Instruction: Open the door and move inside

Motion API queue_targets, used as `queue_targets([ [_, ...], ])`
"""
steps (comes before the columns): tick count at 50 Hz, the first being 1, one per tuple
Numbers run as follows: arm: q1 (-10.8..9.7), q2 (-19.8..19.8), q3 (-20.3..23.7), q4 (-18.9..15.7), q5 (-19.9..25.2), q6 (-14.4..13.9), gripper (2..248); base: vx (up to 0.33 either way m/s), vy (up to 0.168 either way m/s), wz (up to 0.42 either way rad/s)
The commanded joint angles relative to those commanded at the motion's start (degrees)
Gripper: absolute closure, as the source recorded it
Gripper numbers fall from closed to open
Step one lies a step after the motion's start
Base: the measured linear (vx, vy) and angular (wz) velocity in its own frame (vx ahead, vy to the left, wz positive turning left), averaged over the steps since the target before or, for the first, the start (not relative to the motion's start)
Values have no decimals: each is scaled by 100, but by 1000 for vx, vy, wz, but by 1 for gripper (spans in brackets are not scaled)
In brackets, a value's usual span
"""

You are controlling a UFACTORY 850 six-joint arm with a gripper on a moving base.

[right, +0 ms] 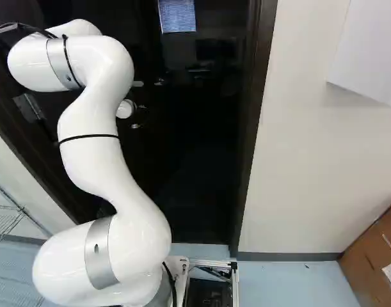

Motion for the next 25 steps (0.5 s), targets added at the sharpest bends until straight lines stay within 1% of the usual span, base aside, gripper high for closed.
queue_targets([
  [25,257,-280,-384,0,0,0,3,0,0,0],
])
